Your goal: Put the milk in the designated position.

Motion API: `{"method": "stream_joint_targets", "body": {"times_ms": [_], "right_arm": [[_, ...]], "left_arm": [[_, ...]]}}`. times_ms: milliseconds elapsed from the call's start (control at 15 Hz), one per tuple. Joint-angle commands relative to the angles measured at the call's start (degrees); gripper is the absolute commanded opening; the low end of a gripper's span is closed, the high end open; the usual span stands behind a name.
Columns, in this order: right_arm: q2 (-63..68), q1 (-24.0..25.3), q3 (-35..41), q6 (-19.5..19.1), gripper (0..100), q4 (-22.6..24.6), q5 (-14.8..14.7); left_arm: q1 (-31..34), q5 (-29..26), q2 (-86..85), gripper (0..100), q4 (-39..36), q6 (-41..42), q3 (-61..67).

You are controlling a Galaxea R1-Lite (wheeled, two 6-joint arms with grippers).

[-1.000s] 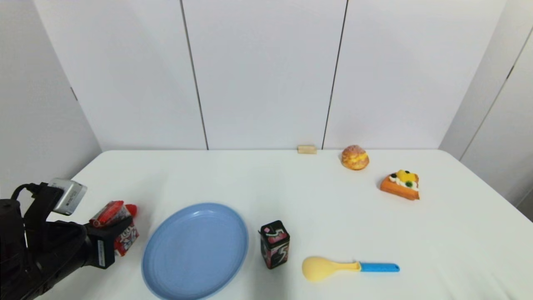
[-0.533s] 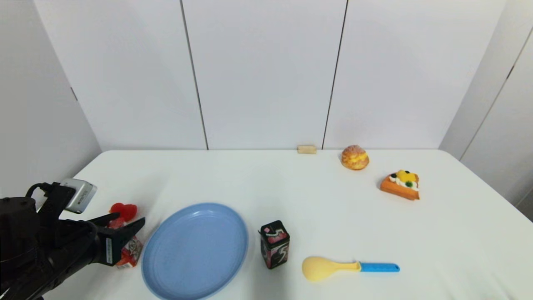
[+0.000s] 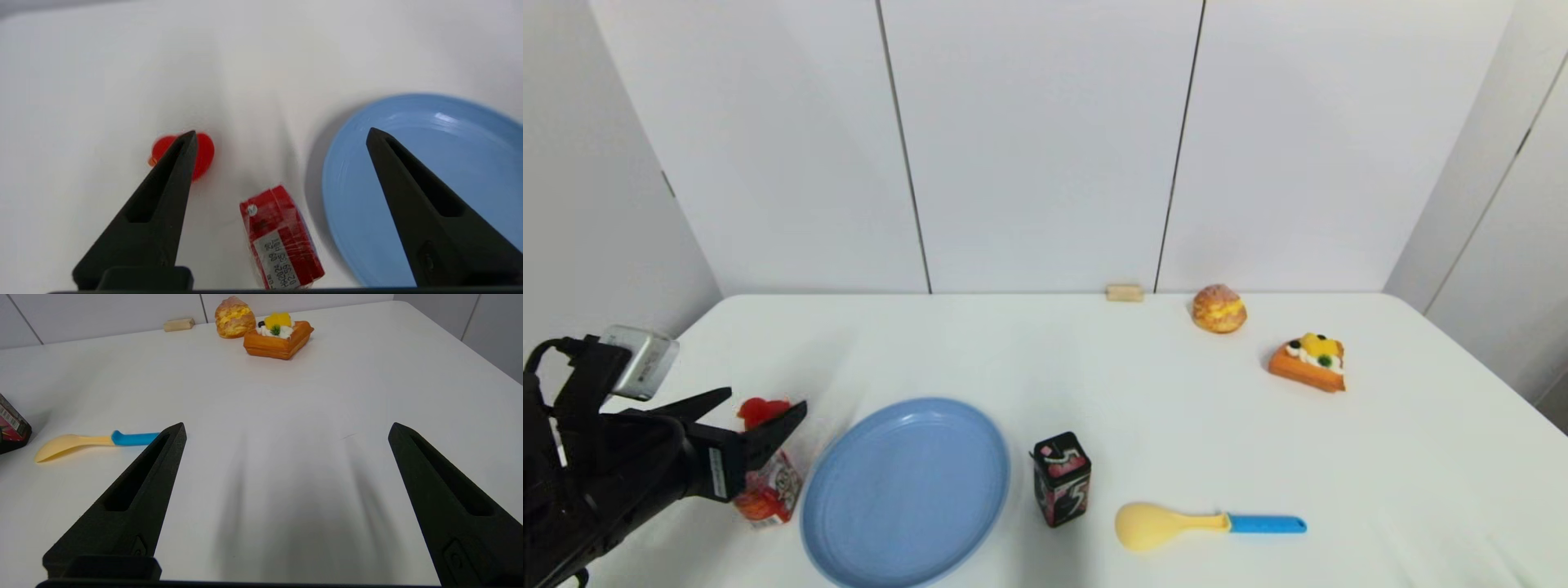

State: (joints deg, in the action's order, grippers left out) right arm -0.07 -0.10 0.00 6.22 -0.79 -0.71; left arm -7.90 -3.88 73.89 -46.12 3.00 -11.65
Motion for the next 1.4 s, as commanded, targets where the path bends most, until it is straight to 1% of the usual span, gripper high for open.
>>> {"method": "stream_joint_targets", "body": {"times_ms": [67,267,333,533,667,800,867,933,1000,1067,1133,1267,1400], "right_arm": [[0.07,0.01,0.00,0.02,100,0.00,0.00],[0.07,0.01,0.00,0.02,100,0.00,0.00],[0.07,0.01,0.00,0.02,100,0.00,0.00],[0.07,0.01,0.00,0.02,100,0.00,0.00],[0.07,0.01,0.00,0.02,100,0.00,0.00],[0.07,0.01,0.00,0.02,100,0.00,0.00],[0.07,0.01,0.00,0.02,100,0.00,0.00],[0.07,0.01,0.00,-0.06,100,0.00,0.00],[0.07,0.01,0.00,0.02,100,-0.09,0.00],[0.07,0.01,0.00,-0.06,100,-0.09,0.00],[0.07,0.01,0.00,-0.06,100,0.00,0.00],[0.07,0.01,0.00,0.02,100,0.00,0.00],[0.07,0.01,0.00,0.02,100,0.00,0.00]], "left_arm": [[-0.01,2.82,-11.05,100,6.21,0.08,-4.43],[-0.01,3.09,-16.85,100,8.50,0.17,-5.48],[0.08,3.09,-19.75,100,10.61,1.04,-5.84],[0.87,5.46,-32.75,100,21.51,5.17,-5.84],[2.10,8.01,-42.42,100,27.66,8.78,-3.02],[2.45,10.03,-52.35,100,33.28,9.75,0.23],[2.45,9.85,-57.10,100,34.25,9.75,3.48],[2.45,10.38,-57.72,100,32.76,9.22,7.70],[2.45,10.29,-57.63,100,28.36,9.31,11.13],[2.45,9.77,-57.63,100,28.10,9.31,11.83],[2.45,9.77,-57.63,100,29.77,9.48,11.65],[2.45,9.50,-57.63,100,29.68,11.06,8.75],[3.15,8.97,-57.01,100,33.11,11.42,6.38]]}}
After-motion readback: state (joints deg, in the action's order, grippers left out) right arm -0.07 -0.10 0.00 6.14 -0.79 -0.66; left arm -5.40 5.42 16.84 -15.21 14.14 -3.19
